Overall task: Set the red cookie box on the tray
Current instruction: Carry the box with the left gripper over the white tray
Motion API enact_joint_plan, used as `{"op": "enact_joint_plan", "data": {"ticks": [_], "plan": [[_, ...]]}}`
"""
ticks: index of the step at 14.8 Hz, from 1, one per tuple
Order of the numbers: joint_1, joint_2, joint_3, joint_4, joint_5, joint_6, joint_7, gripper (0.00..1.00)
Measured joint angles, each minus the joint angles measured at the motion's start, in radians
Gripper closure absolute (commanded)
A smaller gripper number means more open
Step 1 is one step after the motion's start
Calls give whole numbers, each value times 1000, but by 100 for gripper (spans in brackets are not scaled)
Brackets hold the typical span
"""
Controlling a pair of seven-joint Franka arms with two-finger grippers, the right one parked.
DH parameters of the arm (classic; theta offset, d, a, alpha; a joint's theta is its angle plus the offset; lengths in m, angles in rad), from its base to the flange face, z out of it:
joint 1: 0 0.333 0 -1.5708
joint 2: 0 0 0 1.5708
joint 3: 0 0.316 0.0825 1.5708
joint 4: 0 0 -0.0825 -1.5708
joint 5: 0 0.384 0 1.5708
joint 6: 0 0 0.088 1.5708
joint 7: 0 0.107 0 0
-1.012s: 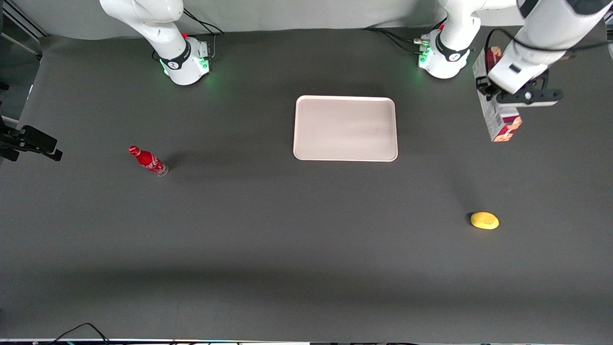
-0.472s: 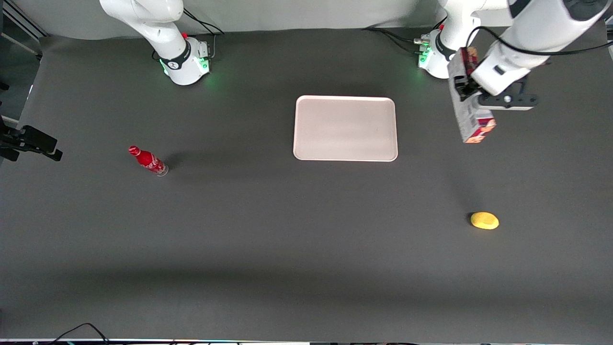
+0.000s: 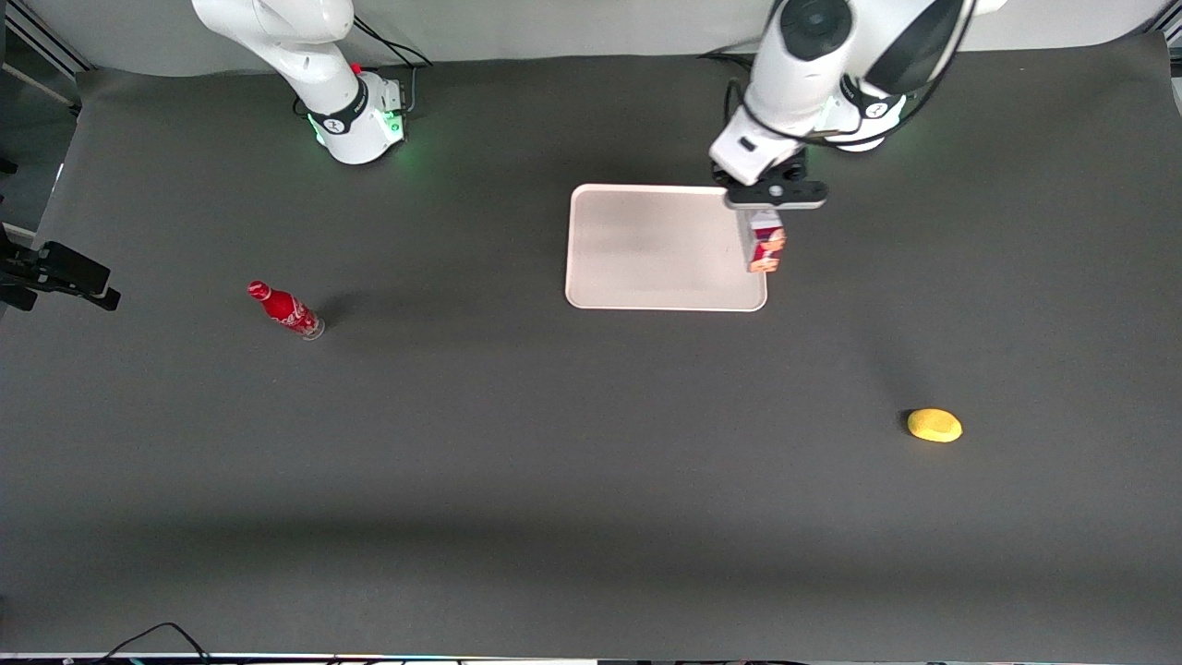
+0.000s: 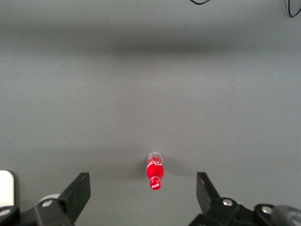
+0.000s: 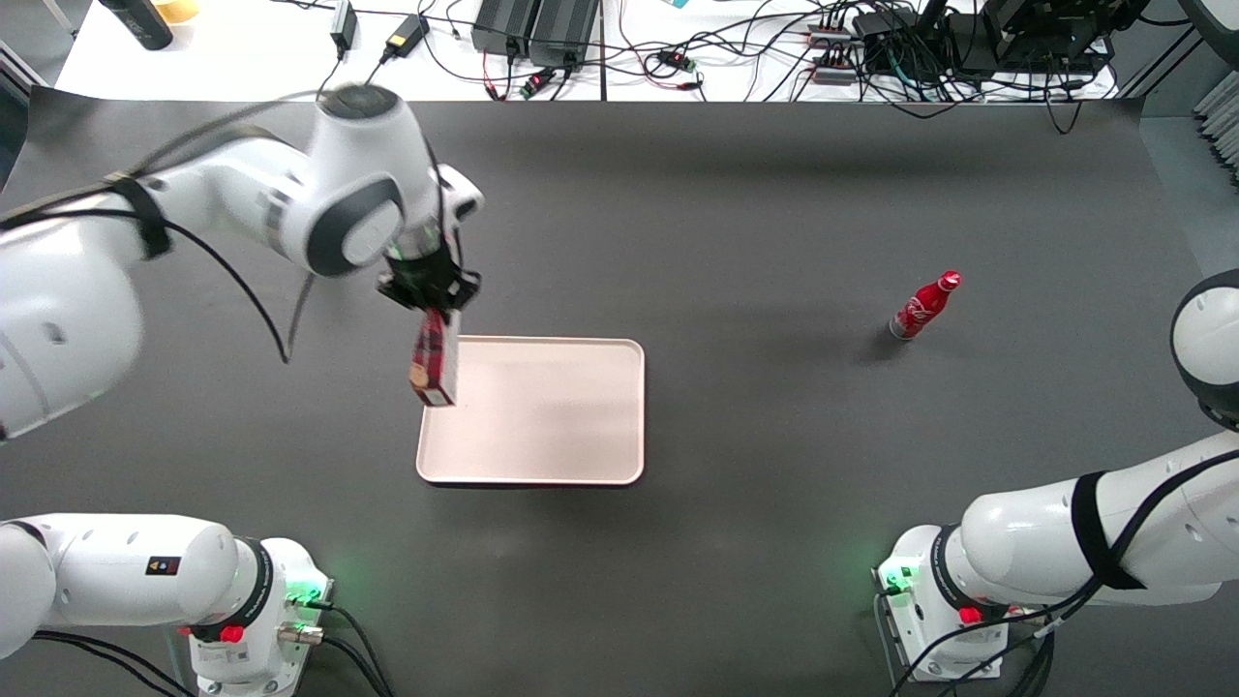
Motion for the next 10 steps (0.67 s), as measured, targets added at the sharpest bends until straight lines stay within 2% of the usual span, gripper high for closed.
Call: {"op": "enact_joint_plan", "data": {"ticks": [3, 6, 10], "plan": [[0, 84, -59, -64, 11, 142, -4, 100], [1, 158, -61, -145, 26, 256, -1, 100], [10, 226, -59, -187, 39, 319, 0, 100]]}}
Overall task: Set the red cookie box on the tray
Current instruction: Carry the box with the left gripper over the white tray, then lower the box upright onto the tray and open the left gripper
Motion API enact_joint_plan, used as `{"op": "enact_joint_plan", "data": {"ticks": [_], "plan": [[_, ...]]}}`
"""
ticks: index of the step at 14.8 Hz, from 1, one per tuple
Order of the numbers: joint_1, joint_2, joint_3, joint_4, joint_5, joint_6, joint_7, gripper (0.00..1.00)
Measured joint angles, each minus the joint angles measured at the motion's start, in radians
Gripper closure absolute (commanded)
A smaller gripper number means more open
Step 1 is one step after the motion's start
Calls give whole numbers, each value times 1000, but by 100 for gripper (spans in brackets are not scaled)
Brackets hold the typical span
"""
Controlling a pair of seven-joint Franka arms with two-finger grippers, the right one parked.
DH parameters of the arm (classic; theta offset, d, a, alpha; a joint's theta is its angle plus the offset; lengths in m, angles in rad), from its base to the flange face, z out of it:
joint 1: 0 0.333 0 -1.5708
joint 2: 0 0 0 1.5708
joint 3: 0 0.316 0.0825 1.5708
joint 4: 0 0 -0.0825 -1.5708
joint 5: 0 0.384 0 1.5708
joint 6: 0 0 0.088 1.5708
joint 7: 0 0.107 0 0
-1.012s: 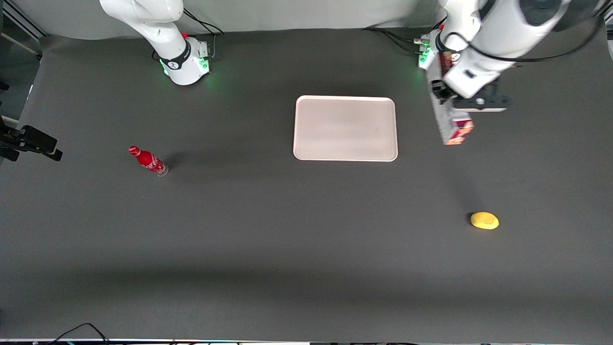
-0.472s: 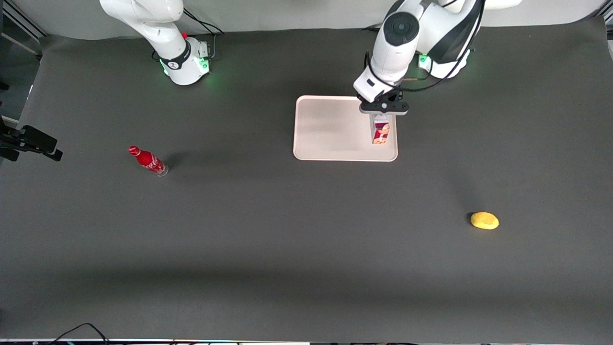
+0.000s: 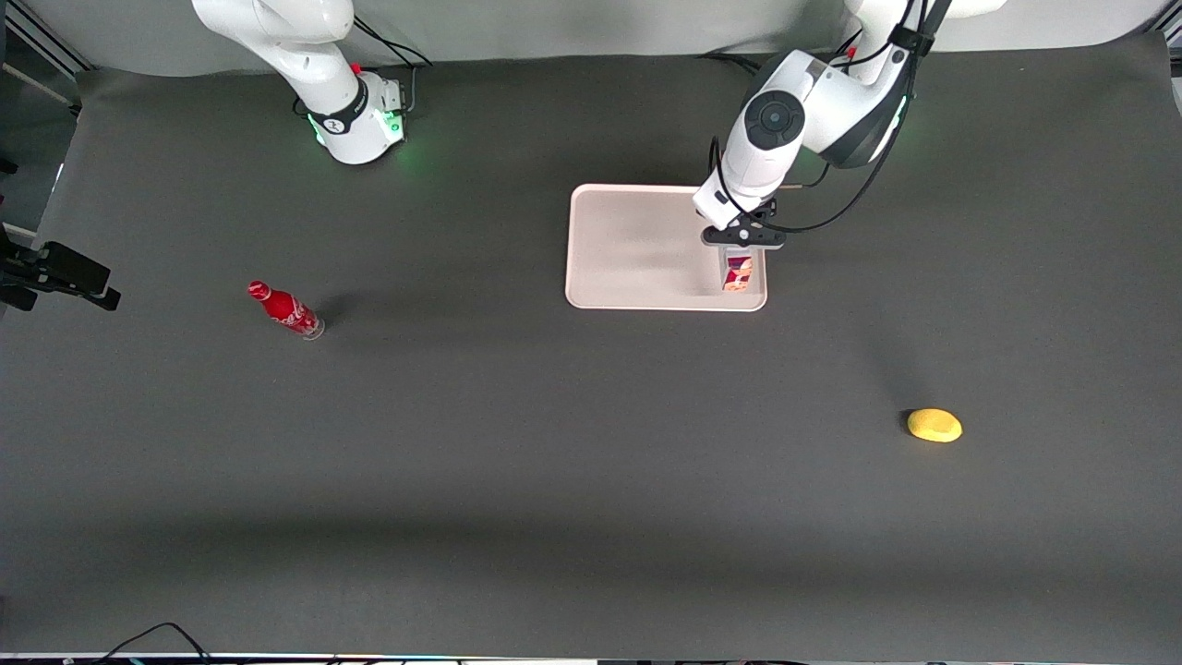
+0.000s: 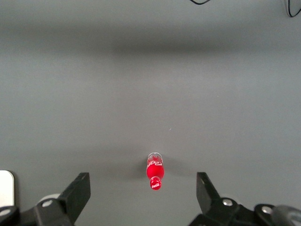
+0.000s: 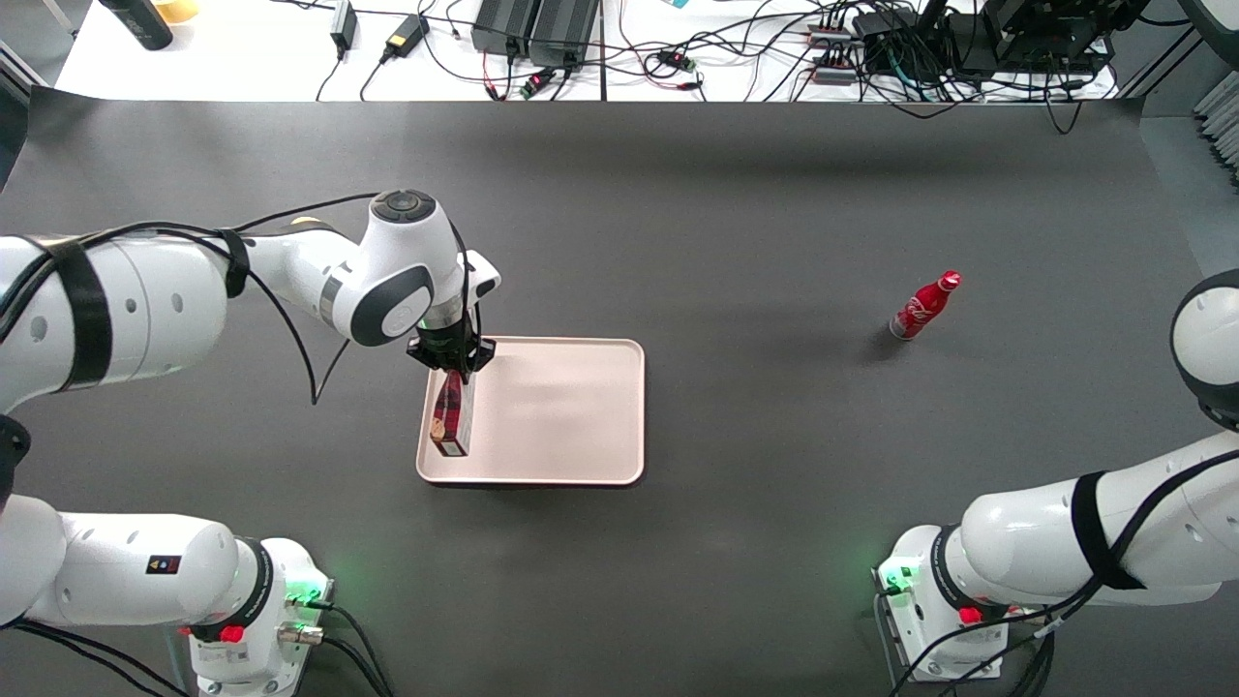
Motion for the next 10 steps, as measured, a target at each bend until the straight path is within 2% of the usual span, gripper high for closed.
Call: {"op": "enact_joint_plan", "data": {"ticks": [10], "plan": [[2, 130, 6, -67, 46, 155, 0, 100]]}}
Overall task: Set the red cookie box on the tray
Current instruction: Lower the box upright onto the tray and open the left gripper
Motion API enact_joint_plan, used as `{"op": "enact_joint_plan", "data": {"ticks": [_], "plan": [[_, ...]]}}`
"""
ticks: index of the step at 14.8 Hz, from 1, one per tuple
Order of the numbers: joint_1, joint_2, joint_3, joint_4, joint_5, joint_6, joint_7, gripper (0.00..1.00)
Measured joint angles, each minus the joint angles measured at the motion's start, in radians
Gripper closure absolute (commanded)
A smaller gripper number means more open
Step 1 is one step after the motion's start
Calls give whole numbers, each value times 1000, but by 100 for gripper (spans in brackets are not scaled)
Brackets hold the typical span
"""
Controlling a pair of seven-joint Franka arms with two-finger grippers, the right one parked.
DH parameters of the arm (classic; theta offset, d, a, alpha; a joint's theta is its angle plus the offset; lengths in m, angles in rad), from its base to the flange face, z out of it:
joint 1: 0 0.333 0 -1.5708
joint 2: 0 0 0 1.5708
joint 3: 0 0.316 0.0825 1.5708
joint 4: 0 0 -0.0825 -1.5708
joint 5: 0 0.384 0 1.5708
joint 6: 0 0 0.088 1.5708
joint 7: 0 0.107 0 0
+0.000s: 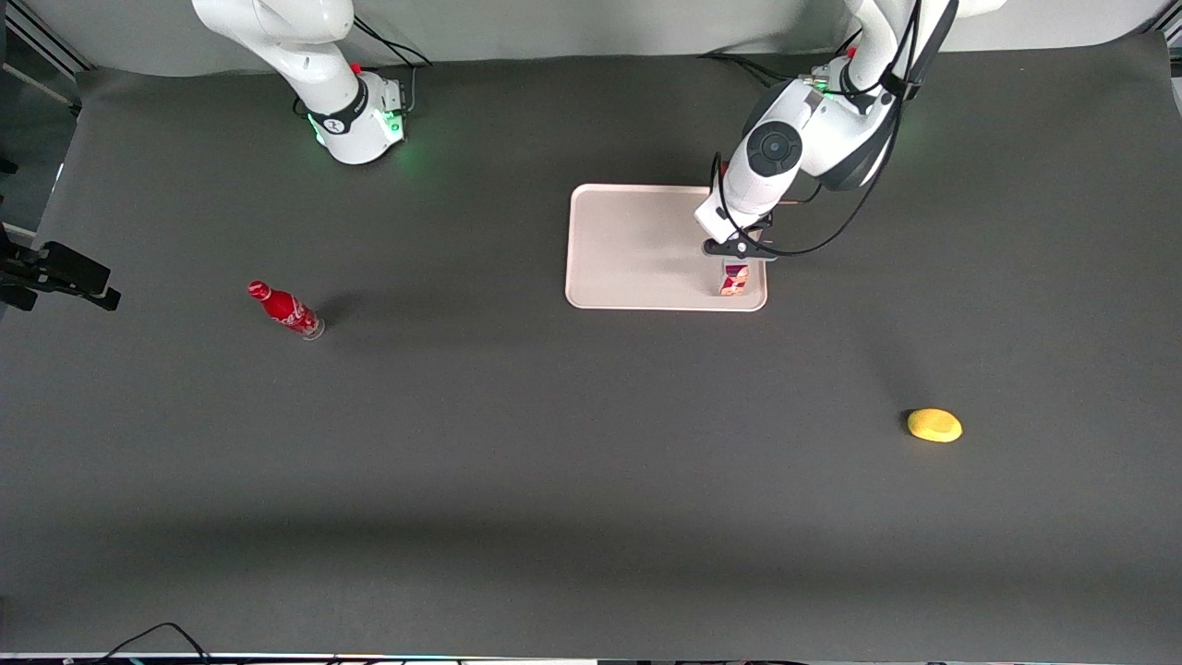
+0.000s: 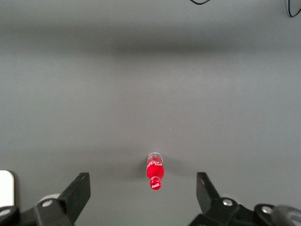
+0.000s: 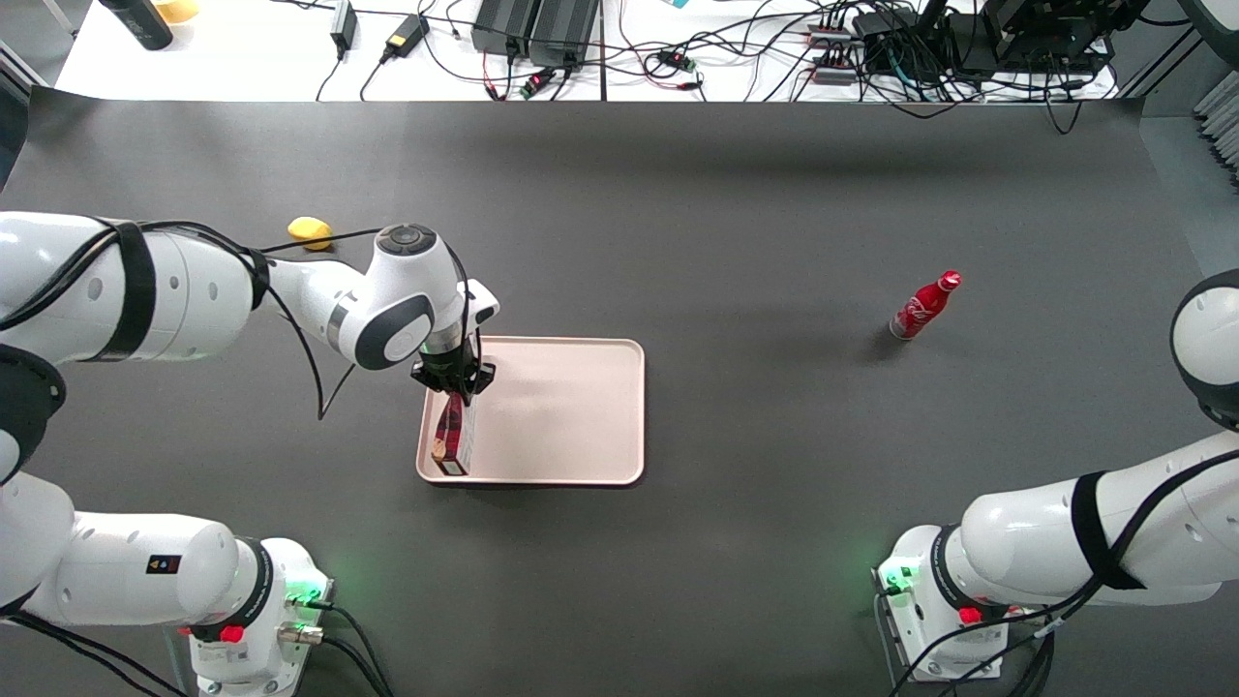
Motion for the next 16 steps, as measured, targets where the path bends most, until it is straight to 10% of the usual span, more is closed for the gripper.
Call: {"op": "enact_joint_plan", "data": {"ticks": [4, 6, 8, 9, 16], "plan": [[0, 16, 0, -29, 3, 47, 0, 100], [0, 25, 0, -33, 3, 53, 0, 66], [0, 33, 1, -33, 3, 56, 0, 10], [0, 35, 2, -33, 3, 56, 0, 4], [1, 35, 17, -28, 3, 57, 0, 0]]}}
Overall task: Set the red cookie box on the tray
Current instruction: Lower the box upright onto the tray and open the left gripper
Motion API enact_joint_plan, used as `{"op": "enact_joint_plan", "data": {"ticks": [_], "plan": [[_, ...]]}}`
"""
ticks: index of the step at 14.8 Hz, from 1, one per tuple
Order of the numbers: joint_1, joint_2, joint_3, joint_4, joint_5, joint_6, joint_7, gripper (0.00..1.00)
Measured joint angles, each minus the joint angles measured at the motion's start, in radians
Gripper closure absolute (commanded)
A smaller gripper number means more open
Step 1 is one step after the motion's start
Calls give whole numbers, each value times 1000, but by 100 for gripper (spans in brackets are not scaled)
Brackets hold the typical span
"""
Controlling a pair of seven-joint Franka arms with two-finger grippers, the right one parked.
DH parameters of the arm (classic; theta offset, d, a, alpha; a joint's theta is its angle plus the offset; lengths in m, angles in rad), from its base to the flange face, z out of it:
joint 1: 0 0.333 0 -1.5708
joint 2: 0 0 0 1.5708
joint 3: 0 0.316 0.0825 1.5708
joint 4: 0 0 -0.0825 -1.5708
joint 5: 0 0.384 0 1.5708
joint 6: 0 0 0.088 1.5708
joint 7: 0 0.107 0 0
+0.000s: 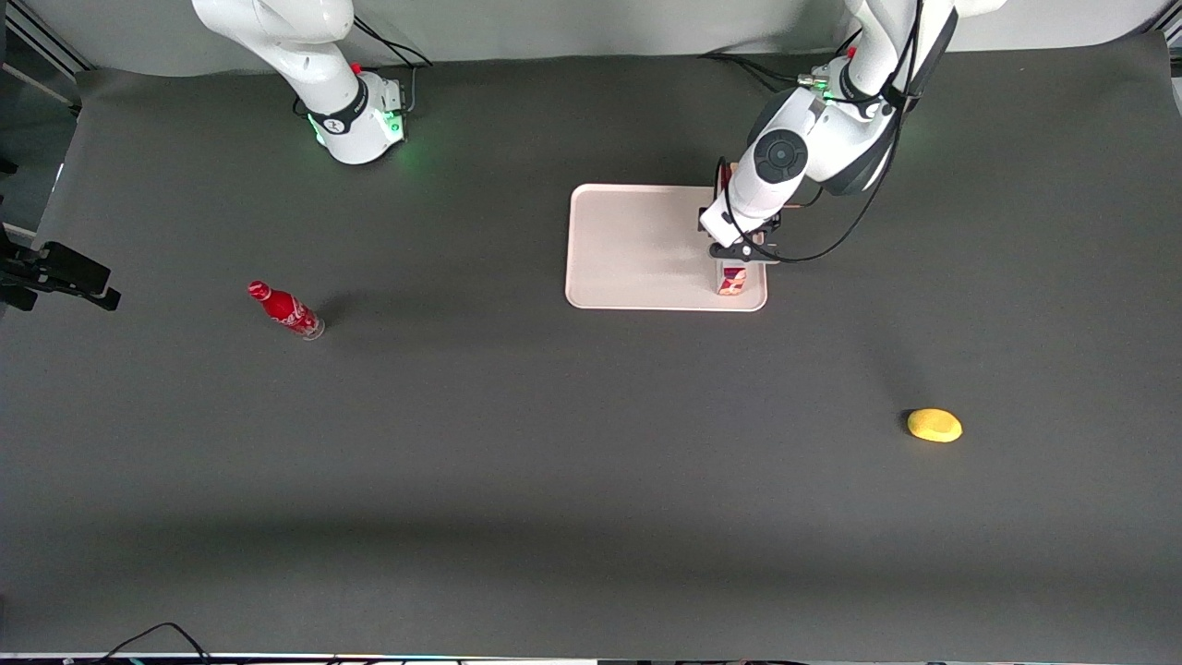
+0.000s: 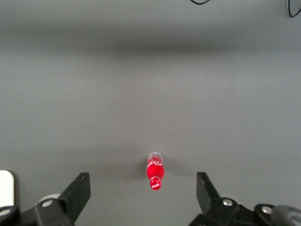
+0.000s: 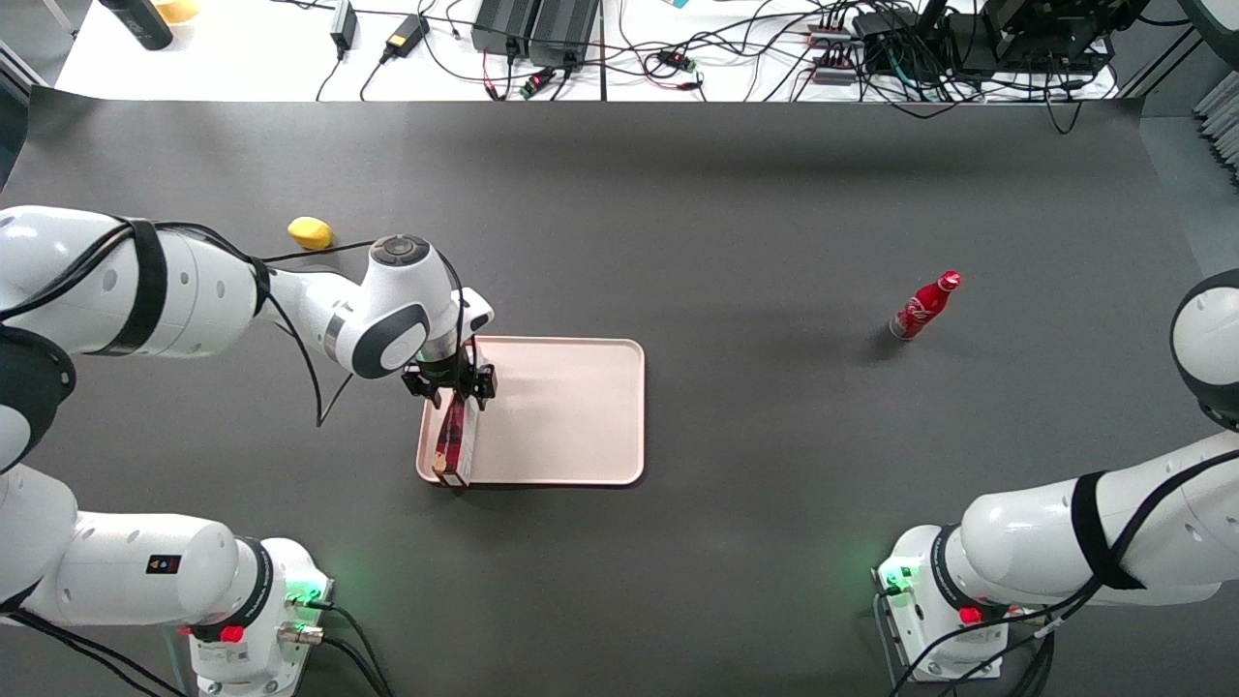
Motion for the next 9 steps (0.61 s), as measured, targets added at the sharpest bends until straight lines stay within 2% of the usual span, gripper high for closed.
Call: {"op": "enact_joint_plan", "data": {"ticks": [7, 9], "plan": [[0, -1, 17, 22, 0, -5, 0, 0], [1, -11, 34, 88, 0, -118, 0, 0]]}}
